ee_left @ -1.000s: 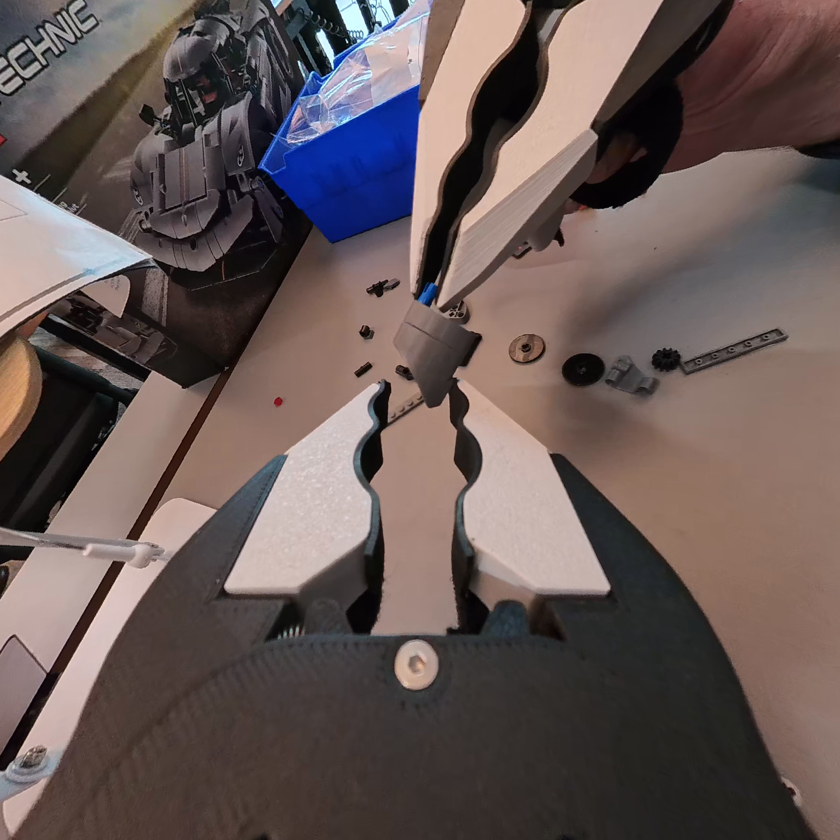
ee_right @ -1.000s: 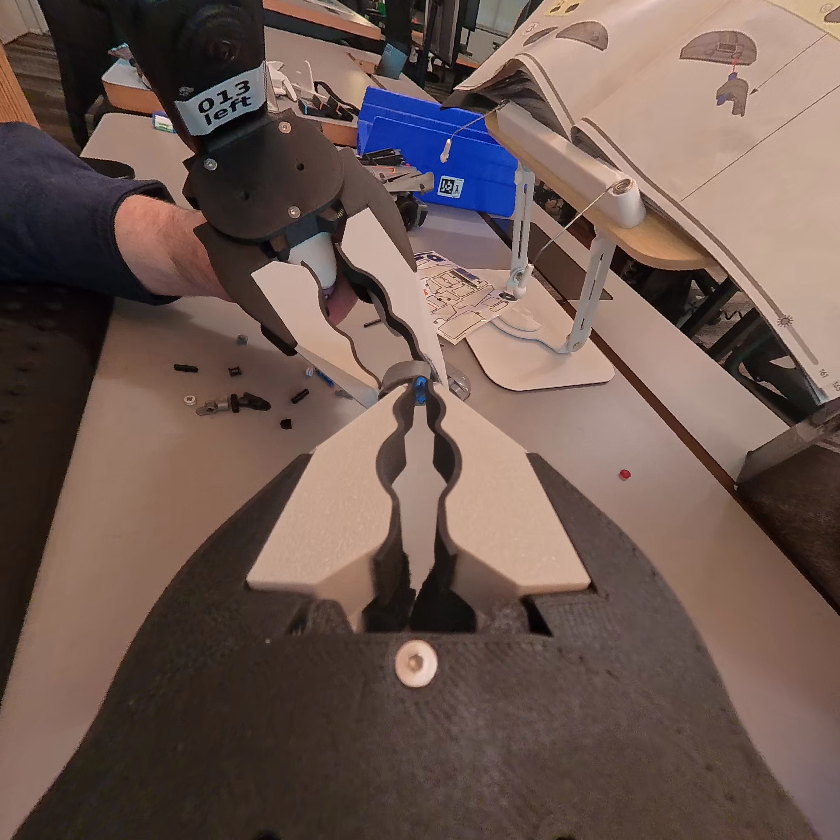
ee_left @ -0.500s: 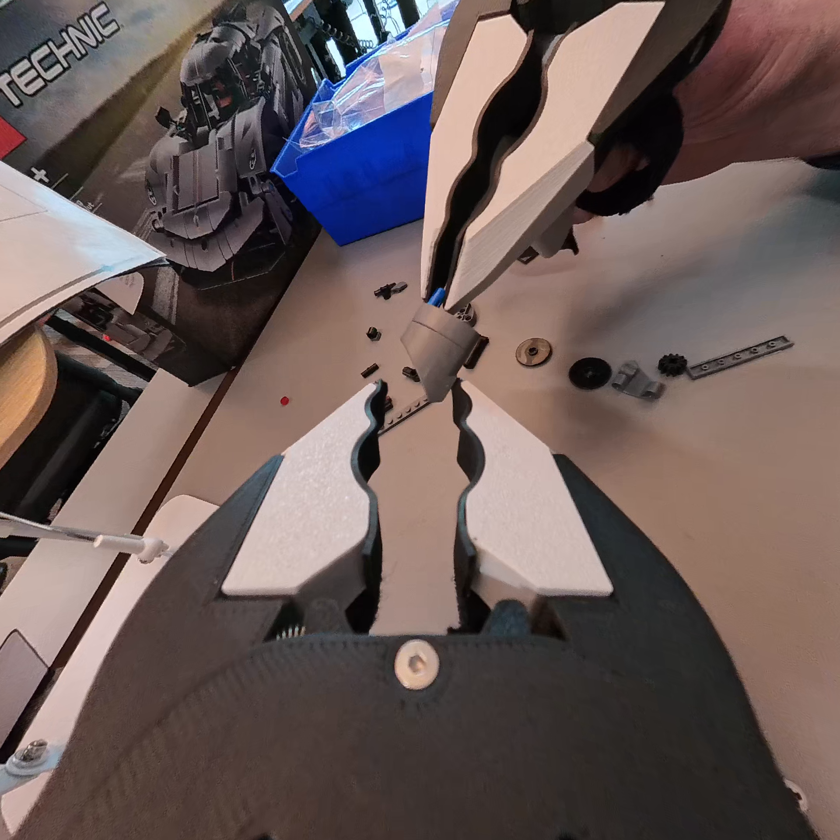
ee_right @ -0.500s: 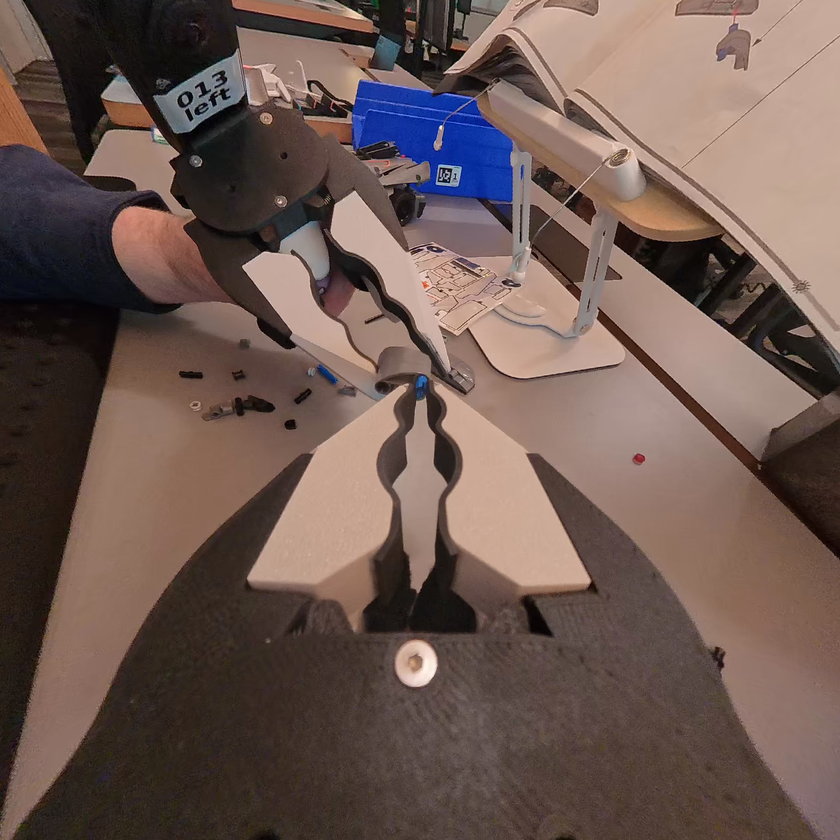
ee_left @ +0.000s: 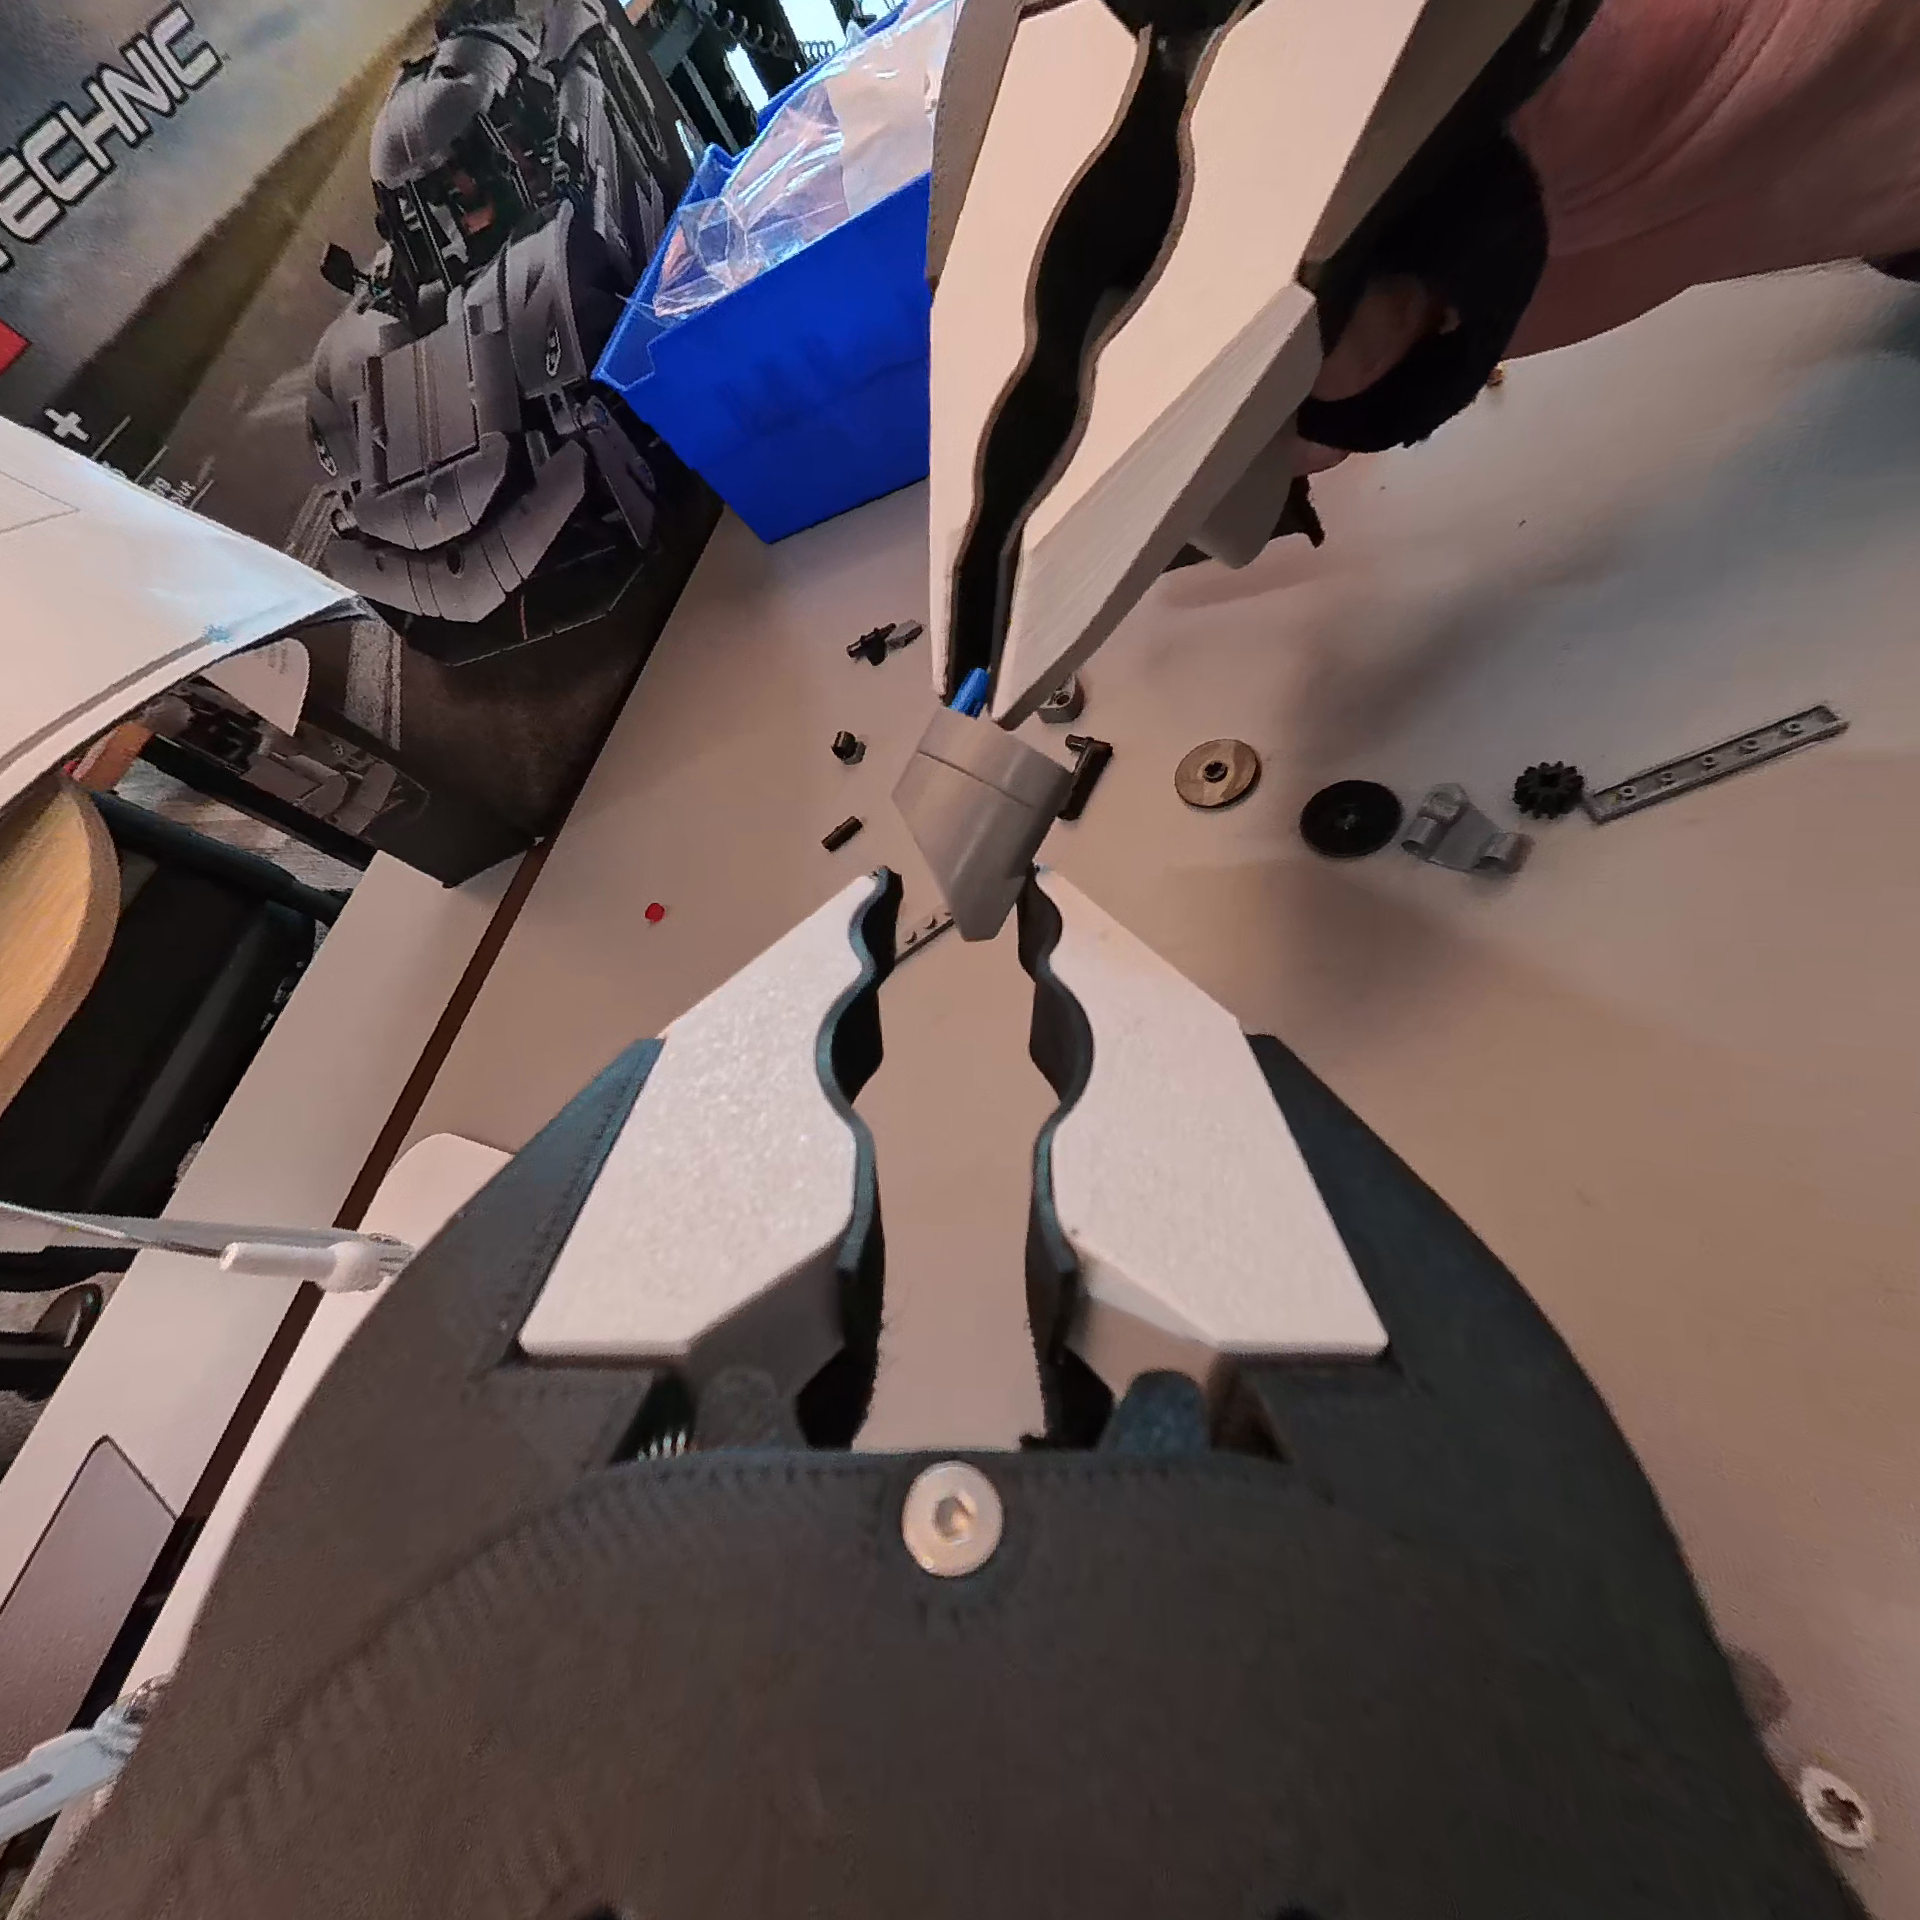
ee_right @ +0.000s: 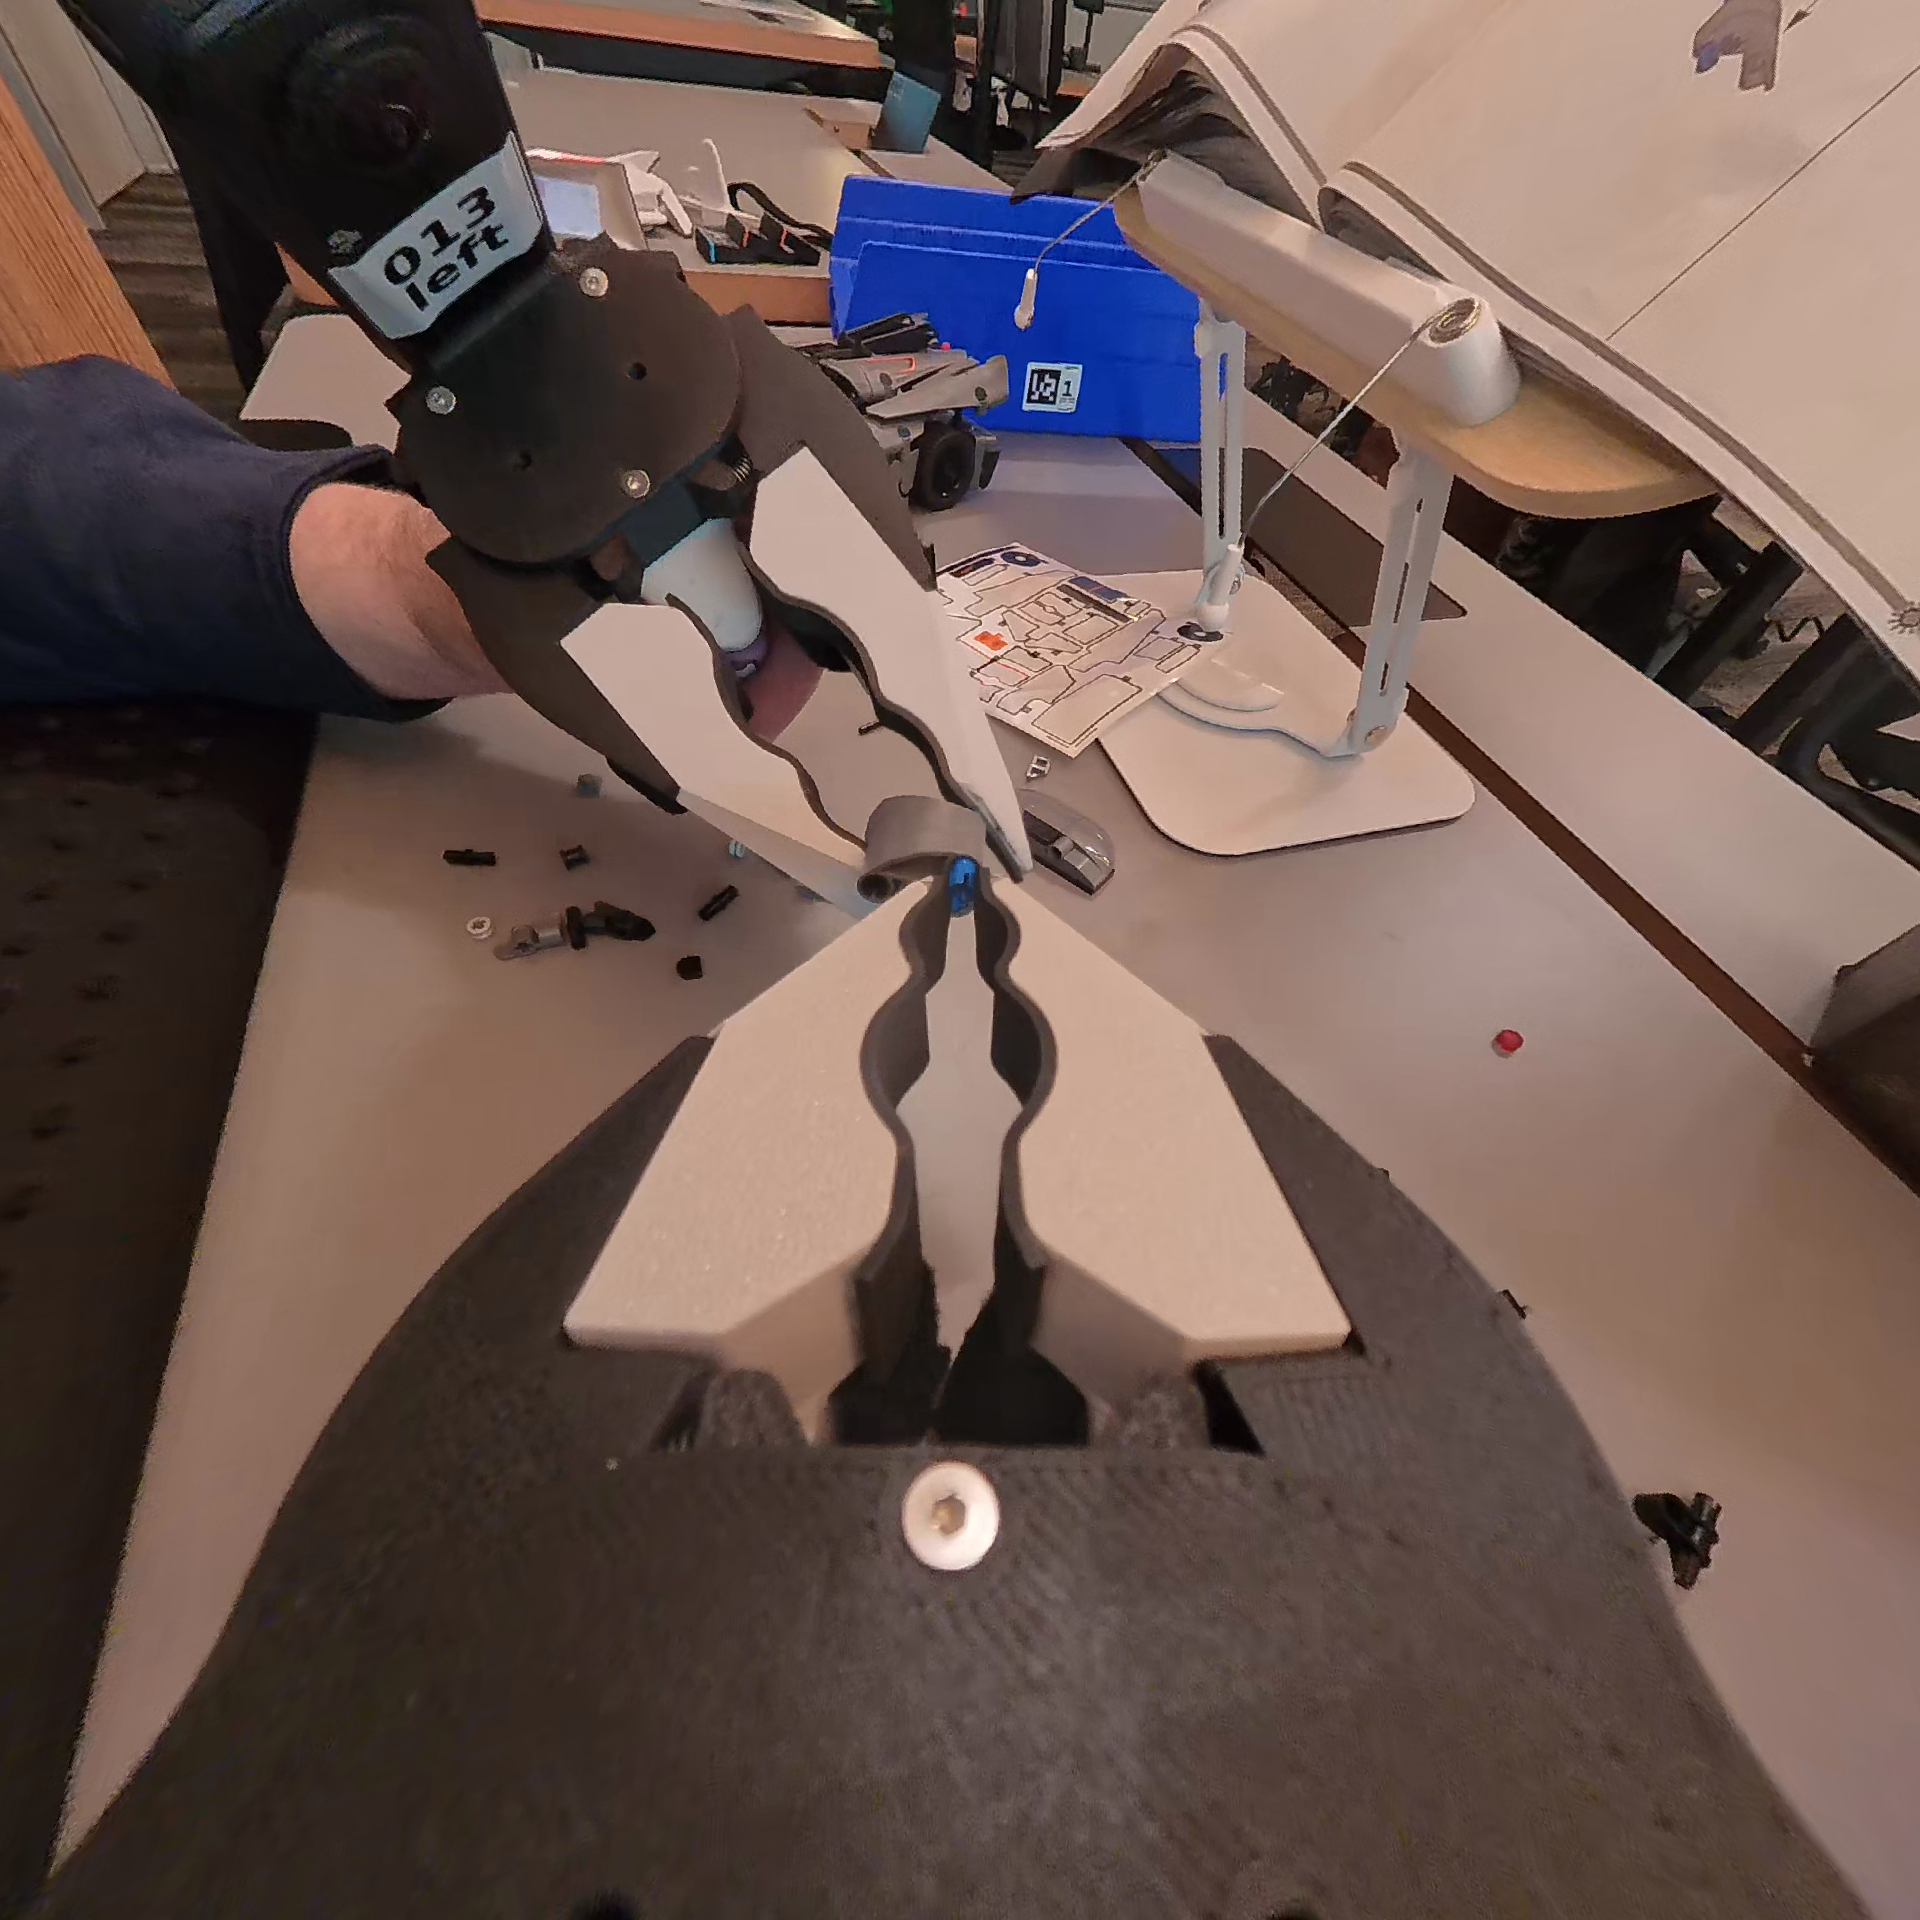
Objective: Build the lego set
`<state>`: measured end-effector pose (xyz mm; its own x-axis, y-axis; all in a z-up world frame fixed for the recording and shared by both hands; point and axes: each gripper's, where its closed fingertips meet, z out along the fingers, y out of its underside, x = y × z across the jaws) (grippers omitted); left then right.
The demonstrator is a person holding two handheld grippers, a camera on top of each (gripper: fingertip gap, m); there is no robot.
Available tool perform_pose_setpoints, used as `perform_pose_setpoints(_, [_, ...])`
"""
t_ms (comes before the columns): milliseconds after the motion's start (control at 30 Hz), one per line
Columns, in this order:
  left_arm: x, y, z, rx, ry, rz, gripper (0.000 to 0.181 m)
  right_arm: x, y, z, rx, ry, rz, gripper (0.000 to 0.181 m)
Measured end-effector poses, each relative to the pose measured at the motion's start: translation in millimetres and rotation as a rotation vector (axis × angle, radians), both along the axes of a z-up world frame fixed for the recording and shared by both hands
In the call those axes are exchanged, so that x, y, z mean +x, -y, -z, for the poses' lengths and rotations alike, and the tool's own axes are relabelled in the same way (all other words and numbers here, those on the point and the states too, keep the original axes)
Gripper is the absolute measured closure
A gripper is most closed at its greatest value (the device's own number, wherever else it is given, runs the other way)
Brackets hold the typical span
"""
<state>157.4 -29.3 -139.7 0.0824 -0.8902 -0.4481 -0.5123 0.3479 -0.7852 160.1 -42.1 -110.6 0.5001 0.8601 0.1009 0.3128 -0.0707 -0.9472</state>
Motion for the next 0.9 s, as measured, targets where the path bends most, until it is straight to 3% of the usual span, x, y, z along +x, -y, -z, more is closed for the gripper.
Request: perform_pose_setpoints(900, [-0.5,2.5,3.7,-0.043,0.004,0.019,0.173,-4.5,1.9,5.6,-0.01,0.014,-0.017,0.178])
